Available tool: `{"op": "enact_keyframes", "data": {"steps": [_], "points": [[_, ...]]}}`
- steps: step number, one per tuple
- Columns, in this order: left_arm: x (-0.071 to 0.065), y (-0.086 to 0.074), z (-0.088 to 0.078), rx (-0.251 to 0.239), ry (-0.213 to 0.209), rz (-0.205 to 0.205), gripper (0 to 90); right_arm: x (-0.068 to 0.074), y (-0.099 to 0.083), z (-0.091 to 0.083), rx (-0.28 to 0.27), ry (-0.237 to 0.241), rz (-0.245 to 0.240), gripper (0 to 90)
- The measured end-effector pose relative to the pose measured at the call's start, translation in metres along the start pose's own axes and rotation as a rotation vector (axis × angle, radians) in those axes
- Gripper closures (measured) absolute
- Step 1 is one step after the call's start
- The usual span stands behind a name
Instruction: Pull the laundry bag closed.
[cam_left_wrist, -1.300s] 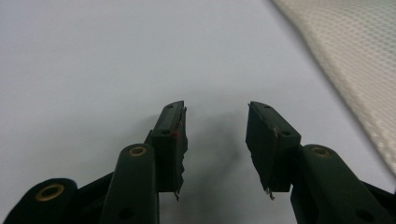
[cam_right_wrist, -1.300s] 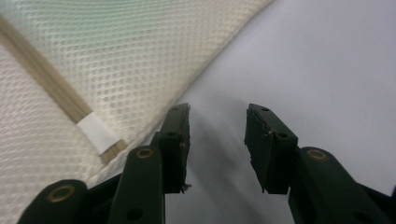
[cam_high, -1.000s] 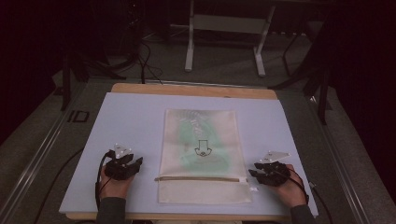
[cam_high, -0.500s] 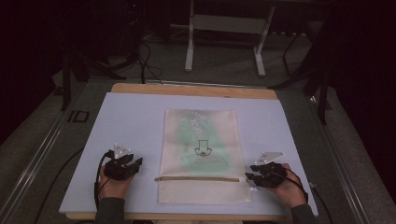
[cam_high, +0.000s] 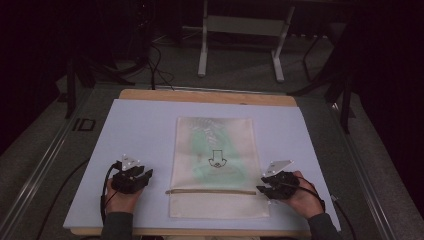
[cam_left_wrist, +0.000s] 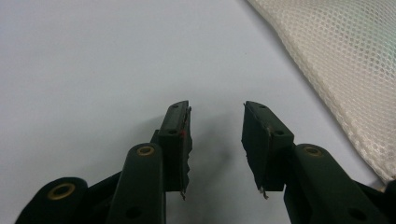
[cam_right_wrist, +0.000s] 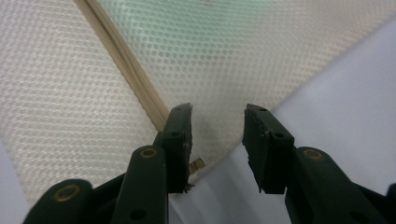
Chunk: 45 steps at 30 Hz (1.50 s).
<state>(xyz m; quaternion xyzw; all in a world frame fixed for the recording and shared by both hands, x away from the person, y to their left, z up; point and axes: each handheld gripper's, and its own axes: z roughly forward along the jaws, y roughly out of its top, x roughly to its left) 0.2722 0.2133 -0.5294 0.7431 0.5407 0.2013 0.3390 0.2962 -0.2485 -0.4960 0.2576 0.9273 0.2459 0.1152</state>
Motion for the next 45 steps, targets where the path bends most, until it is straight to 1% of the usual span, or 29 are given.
{"op": "enact_keyframes", "data": {"steps": [3,10,11,14,17,24,25,29,33,40,45], "points": [[0.000,0.000,0.000,0.001,0.001,-0.002,60.6,0.002,0.005,0.000,0.015,0.012,-0.021,61.5],[0.000,0.000,0.000,0.002,-0.001,-0.004,60.4,0.005,0.011,0.001,0.035,0.026,-0.050,60.6],[0.000,0.000,0.001,0.001,-0.001,-0.006,60.3,0.005,0.013,0.002,0.049,0.034,-0.061,60.5],[0.000,0.000,0.001,0.005,-0.001,-0.001,60.3,0.006,0.015,0.003,0.056,0.040,-0.069,60.4],[0.000,0.000,0.001,0.007,-0.001,0.001,60.3,0.008,0.019,0.004,0.068,0.050,-0.089,59.8],[-0.001,0.000,0.002,0.012,0.001,0.006,60.2,0.010,0.025,0.004,0.078,0.056,-0.108,58.7],[-0.001,0.000,0.002,0.013,0.000,0.006,60.1,0.011,0.026,0.004,0.081,0.060,-0.119,58.7],[-0.001,0.000,0.002,0.012,0.004,0.004,59.8,0.013,0.029,0.005,0.090,0.065,-0.128,58.6],[0.001,0.000,0.002,0.009,0.003,-0.010,59.9,0.014,0.033,0.006,0.097,0.072,-0.134,58.6],[0.001,0.000,0.001,0.010,0.003,-0.008,59.9,0.017,0.037,0.007,0.094,0.078,-0.144,58.0],[0.000,0.000,0.001,0.012,0.002,-0.005,59.9,0.020,0.041,0.008,0.095,0.083,-0.161,57.5]]}}
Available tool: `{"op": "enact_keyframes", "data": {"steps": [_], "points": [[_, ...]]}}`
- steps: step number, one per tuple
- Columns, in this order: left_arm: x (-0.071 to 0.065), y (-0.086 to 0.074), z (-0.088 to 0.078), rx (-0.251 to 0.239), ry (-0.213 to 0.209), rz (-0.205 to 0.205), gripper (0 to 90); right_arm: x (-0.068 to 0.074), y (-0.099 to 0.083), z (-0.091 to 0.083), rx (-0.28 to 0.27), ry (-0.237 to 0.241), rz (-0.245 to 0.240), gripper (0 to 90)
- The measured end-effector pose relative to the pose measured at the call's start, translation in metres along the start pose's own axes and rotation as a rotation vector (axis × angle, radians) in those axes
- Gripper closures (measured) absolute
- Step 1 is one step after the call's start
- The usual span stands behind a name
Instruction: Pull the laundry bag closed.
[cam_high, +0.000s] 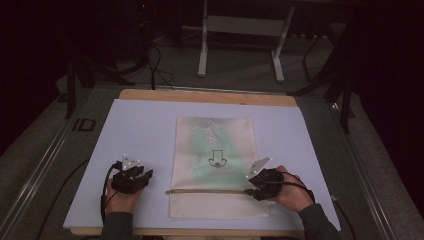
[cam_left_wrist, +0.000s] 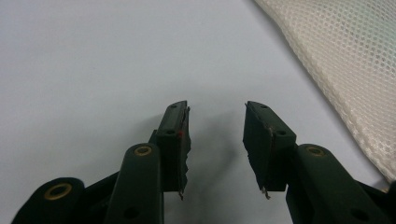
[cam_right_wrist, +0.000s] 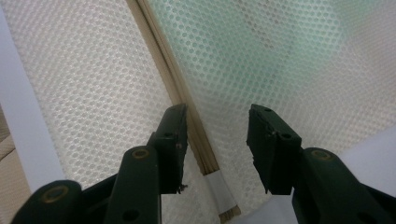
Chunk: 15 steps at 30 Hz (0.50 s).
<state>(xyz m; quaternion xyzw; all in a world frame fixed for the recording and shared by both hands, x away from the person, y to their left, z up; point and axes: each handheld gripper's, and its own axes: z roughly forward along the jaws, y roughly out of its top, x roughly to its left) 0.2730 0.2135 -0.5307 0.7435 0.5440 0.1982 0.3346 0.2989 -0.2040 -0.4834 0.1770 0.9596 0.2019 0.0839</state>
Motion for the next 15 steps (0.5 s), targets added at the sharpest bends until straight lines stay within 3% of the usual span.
{"op": "enact_keyframes", "data": {"steps": [15], "points": [[0.000,0.000,0.000,0.005,0.000,0.003,59.8,0.005,0.012,0.003,-0.008,0.017,-0.024,55.6]]}}
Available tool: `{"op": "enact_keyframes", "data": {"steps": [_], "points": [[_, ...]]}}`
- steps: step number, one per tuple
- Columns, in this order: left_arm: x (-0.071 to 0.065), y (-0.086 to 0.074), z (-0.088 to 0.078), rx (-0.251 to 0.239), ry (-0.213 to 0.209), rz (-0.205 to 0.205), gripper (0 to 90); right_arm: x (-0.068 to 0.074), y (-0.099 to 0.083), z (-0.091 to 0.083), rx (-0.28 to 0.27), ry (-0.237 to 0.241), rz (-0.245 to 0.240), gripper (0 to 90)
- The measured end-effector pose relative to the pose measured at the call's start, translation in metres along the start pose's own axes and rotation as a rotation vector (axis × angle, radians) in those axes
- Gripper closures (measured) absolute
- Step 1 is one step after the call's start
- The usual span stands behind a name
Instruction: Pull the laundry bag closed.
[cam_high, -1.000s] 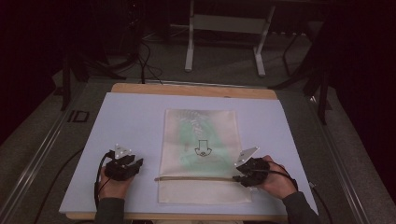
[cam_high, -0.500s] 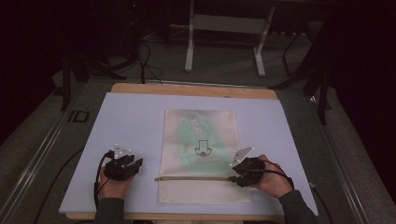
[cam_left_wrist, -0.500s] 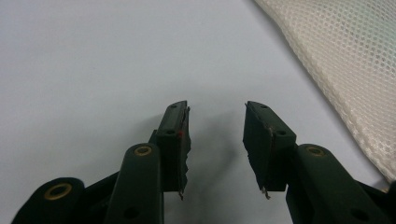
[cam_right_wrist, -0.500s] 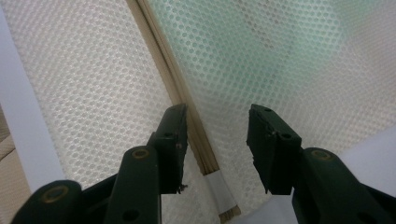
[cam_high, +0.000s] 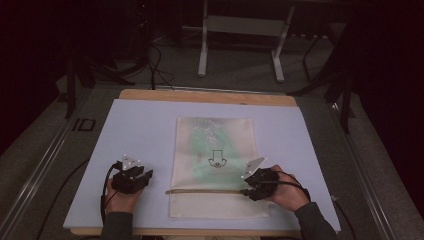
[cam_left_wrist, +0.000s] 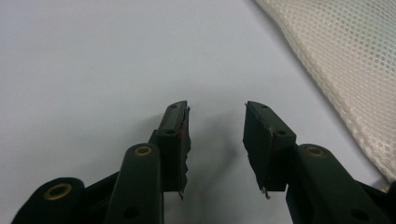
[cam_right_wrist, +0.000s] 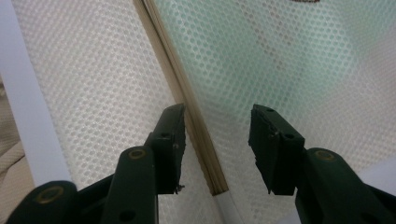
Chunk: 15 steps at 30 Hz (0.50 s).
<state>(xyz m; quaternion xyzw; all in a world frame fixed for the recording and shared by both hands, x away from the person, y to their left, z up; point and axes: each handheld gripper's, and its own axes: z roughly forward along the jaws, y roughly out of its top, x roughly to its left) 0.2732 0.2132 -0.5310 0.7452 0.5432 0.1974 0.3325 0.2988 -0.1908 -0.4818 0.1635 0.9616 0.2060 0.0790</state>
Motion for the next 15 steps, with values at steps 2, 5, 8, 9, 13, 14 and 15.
{"op": "enact_keyframes", "data": {"steps": [2,5,8,9,13,14,15], "points": [[-0.001,0.000,0.000,0.001,0.006,0.006,59.8,0.001,0.002,0.000,-0.002,0.003,-0.004,55.5],[-0.002,0.000,0.001,0.005,0.011,0.017,59.8,0.002,0.004,0.000,-0.001,0.004,-0.007,55.4],[-0.002,0.000,0.001,0.005,0.011,0.017,59.8,0.003,0.006,0.001,-0.007,0.006,-0.017,55.3],[-0.002,0.000,0.001,0.005,0.011,0.016,59.8,0.004,0.007,0.001,-0.007,0.006,-0.017,55.3],[-0.002,0.000,0.000,0.005,0.010,0.015,59.8,0.005,0.011,0.001,-0.007,0.008,-0.025,55.2],[-0.002,0.000,0.000,0.005,0.010,0.016,59.8,0.005,0.011,0.001,-0.007,0.009,-0.027,55.1],[-0.002,0.000,0.001,0.005,0.010,0.015,59.9,0.006,0.012,0.002,-0.009,0.008,-0.028,55.1]]}}
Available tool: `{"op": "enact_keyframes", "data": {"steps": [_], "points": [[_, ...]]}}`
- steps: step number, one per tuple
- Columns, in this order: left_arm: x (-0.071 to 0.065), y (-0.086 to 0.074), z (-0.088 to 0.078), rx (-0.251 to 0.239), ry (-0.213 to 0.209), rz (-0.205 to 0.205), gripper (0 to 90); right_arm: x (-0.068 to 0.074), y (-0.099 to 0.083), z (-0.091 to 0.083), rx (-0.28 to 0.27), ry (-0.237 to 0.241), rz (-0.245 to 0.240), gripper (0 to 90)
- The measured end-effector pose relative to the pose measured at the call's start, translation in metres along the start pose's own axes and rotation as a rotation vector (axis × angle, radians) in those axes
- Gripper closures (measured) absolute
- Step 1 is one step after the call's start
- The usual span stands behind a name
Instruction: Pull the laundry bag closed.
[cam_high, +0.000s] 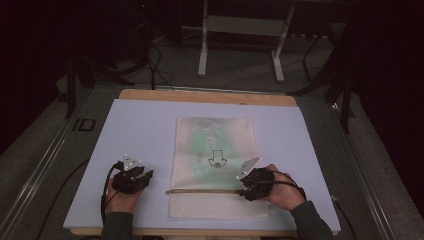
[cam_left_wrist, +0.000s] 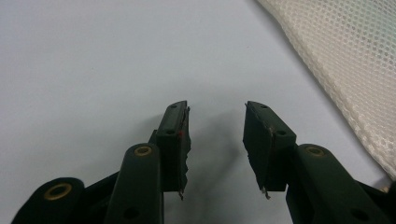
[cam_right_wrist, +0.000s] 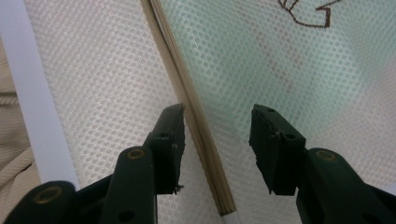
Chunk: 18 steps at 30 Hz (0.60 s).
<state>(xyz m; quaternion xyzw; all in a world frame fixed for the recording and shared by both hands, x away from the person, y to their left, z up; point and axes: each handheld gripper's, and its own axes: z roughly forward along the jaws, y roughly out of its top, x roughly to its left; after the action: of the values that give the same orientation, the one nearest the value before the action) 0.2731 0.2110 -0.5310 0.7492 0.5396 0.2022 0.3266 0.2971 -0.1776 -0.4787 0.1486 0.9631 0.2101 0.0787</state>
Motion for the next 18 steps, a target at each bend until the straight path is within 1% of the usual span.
{"op": "enact_keyframes", "data": {"steps": [12,18], "points": [[0.000,0.000,0.000,0.002,-0.003,0.004,59.7,0.004,0.008,0.003,0.001,0.013,-0.027,54.3],[0.000,0.000,0.000,0.003,-0.004,0.005,59.7,0.006,0.011,0.007,0.004,0.023,-0.032,53.5]]}}
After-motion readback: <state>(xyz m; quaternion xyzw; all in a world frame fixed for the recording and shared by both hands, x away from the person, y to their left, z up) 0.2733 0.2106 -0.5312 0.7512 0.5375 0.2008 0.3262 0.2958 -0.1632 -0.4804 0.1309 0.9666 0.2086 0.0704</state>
